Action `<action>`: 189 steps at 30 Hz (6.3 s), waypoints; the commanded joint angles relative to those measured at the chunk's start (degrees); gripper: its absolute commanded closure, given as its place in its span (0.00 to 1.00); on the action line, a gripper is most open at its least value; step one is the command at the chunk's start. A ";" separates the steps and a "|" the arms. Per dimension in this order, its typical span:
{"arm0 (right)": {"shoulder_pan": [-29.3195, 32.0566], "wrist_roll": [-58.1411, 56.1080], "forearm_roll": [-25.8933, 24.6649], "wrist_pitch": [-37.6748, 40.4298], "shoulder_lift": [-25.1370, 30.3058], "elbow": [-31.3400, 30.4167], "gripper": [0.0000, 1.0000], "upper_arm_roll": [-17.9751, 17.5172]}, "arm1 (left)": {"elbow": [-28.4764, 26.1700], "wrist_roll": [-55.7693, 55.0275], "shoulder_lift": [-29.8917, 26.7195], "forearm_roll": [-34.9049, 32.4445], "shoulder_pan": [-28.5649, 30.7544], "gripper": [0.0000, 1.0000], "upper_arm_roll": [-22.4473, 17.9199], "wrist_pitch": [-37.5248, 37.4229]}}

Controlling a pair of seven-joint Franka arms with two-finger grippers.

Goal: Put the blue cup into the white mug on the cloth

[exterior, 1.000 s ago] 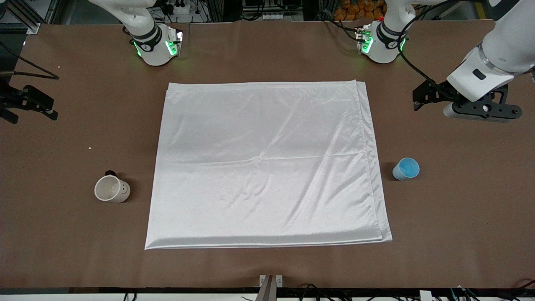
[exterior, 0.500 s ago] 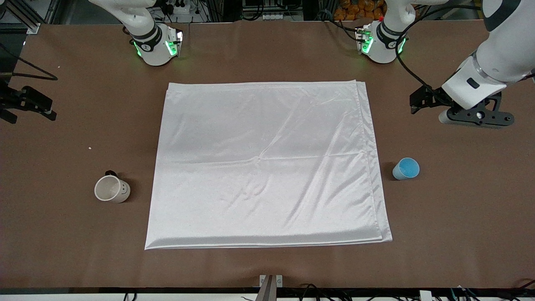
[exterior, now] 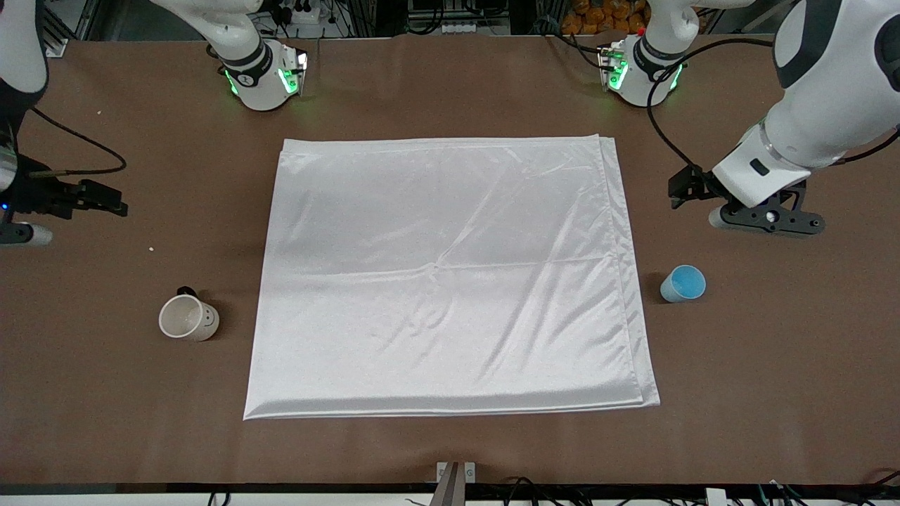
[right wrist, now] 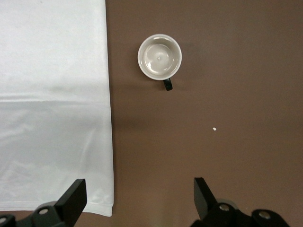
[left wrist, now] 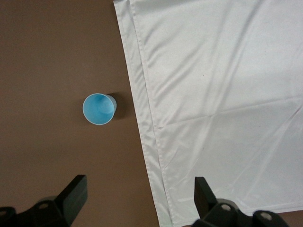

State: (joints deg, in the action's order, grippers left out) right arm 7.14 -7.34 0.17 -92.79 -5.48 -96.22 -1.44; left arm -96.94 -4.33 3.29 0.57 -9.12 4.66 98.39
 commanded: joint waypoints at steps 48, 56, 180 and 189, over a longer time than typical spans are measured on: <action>3.50 -26.23 0.09 -36.49 -21.24 -13.64 0.00 -0.32 | -22.76 10.13 12.97 -4.88 5.69 0.00 0.17 42.58; 4.38 -30.54 0.09 -40.10 -23.79 -12.76 0.00 -0.32 | -23.64 13.56 15.17 -4.88 7.27 0.00 0.17 46.19; -37.89 54.00 -0.78 -41.41 -33.37 3.23 1.00 -8.05 | -18.02 14.53 -2.85 -3.91 9.12 1.00 2.98 27.92; -39.57 54.88 -0.78 -43.00 -34.95 3.23 1.00 -6.73 | -17.67 11.37 -2.94 -3.91 9.21 1.00 5.62 26.16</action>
State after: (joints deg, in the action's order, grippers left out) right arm -31.11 45.43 0.27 -135.48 -39.23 -94.64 -9.12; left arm -115.23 8.98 0.18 -3.13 -0.15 8.73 126.14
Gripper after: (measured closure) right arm 0.806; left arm 0.960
